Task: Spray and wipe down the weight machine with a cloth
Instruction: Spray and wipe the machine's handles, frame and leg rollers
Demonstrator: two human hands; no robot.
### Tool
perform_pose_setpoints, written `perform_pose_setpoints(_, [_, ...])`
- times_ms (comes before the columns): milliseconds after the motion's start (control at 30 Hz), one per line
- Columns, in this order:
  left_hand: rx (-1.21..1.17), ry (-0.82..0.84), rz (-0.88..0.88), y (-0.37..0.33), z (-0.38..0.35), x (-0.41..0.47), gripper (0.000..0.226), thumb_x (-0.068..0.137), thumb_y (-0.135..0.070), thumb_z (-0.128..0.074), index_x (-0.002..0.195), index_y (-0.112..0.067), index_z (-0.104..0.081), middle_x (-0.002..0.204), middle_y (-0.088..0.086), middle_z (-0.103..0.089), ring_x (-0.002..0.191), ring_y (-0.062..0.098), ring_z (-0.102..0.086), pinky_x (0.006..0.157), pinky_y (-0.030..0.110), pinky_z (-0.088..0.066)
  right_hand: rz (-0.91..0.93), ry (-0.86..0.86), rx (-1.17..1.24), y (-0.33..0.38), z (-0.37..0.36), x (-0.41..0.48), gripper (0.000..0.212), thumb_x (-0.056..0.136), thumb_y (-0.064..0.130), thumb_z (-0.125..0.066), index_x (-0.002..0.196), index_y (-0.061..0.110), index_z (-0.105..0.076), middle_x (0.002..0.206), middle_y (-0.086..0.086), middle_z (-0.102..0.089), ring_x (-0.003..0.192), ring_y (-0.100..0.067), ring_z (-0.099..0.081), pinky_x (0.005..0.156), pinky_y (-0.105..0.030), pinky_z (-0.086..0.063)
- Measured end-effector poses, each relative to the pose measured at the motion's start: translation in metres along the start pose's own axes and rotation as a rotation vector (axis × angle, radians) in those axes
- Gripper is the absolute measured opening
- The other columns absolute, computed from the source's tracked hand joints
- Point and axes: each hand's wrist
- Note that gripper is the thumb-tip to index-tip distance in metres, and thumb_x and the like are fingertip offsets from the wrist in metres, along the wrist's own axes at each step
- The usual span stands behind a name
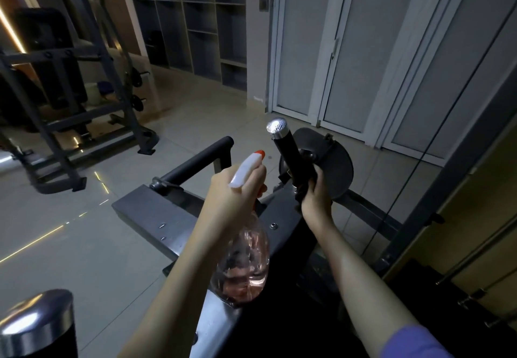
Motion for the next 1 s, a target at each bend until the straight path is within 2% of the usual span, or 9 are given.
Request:
perform_pose_setpoints(100, [-0.003,0.003,-0.005,-0.002,-0.001,-0.002,0.044,0.092,-0.037,-0.053,0.081,0.005,-0.055,0.076,0.022,-0.063,0.061,0.013,-0.056,0.06,0.031,-0.039,-0.055,0.082,0.173,0.014,0.01,0.007,0.032,0.101,0.034,-0.035,0.129,0.027,-0.046,0.092,-0.001,-0.063,0.082,-0.021,-0.061,0.071,-0.03,-0.05])
perform_pose_setpoints(167, [0.035,0.014,-0.037,-0.003,0.0,-0.002,0.042,0.095,-0.032,-0.051,0.081,0.007,-0.052,0.081,0.028,-0.06,0.063,0.015,-0.054,0.061,0.031,-0.039,0.012,0.146,0.123,0.018,0.01,0.004,0.049,0.095,0.049,-0.039,0.139,0.027,-0.039,0.113,-0.005,-0.057,0.101,-0.021,-0.055,0.087,-0.033,-0.046])
perform_pose_setpoints(267, [0.056,0.029,-0.058,-0.005,0.001,-0.002,0.046,0.088,-0.039,-0.048,0.081,0.007,-0.049,0.082,0.032,-0.055,0.065,0.017,-0.053,0.06,0.029,-0.038,0.13,0.1,-0.22,0.004,0.004,-0.006,0.056,0.096,0.034,-0.046,0.147,0.023,-0.026,0.144,-0.007,-0.04,0.131,-0.026,-0.038,0.108,-0.046,-0.032])
perform_pose_setpoints(367, [0.063,0.017,-0.05,-0.003,0.001,-0.002,0.047,0.091,-0.037,-0.049,0.081,0.008,-0.049,0.083,0.031,-0.056,0.066,0.017,-0.054,0.06,0.028,-0.038,0.162,0.055,-0.253,-0.001,0.007,-0.005,0.053,0.097,0.026,-0.047,0.146,0.019,-0.028,0.143,-0.009,-0.041,0.131,-0.028,-0.039,0.107,-0.05,-0.031])
perform_pose_setpoints(600, [0.054,0.005,-0.045,0.001,0.002,0.002,0.039,0.097,-0.025,-0.05,0.082,0.012,-0.05,0.084,0.03,-0.06,0.061,0.008,-0.06,0.056,0.019,-0.042,0.072,-0.174,-0.146,0.012,-0.004,-0.029,0.046,0.097,0.011,-0.048,0.141,0.016,-0.038,0.139,-0.009,-0.049,0.126,-0.024,-0.05,0.099,-0.033,-0.044])
perform_pose_setpoints(733, [0.093,0.021,-0.086,0.002,0.003,0.002,0.035,0.096,-0.025,-0.048,0.081,0.006,-0.051,0.08,0.025,-0.062,0.061,0.009,-0.059,0.056,0.02,-0.042,0.177,-0.056,0.076,0.035,0.0,-0.03,0.062,0.098,0.021,-0.046,0.15,0.028,-0.013,0.153,-0.005,-0.028,0.137,-0.018,-0.033,0.108,-0.031,-0.035])
perform_pose_setpoints(800, [0.063,0.024,-0.078,0.002,0.002,0.003,0.038,0.09,-0.032,-0.049,0.08,0.004,-0.053,0.078,0.023,-0.062,0.062,0.01,-0.059,0.058,0.023,-0.042,0.283,0.042,-0.006,0.048,-0.002,-0.021,0.07,0.096,0.024,-0.049,0.151,0.024,-0.006,0.157,-0.005,-0.014,0.143,-0.017,-0.018,0.112,-0.03,-0.025])
perform_pose_setpoints(900, [0.028,0.014,-0.047,0.001,0.0,0.002,0.044,0.083,-0.039,-0.05,0.079,0.004,-0.056,0.078,0.021,-0.064,0.063,0.01,-0.06,0.062,0.029,-0.043,0.36,0.05,-0.128,0.047,-0.004,-0.007,0.065,0.092,0.017,-0.057,0.146,0.013,-0.021,0.146,-0.012,-0.032,0.134,-0.023,-0.035,0.1,-0.022,-0.033])
perform_pose_setpoints(1000, [0.027,-0.001,-0.047,0.0,0.0,0.002,0.04,0.093,-0.031,-0.053,0.08,0.007,-0.052,0.08,0.025,-0.061,0.063,0.01,-0.06,0.063,0.031,-0.042,0.356,0.082,-0.159,0.038,0.001,-0.001,0.063,0.092,0.016,-0.059,0.144,0.013,-0.024,0.142,-0.011,-0.039,0.13,-0.022,-0.041,0.097,-0.023,-0.037])
Point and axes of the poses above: each hand's wrist, its own x-axis towards the middle knuckle, its own z-axis out of the back of the hand, y = z × x
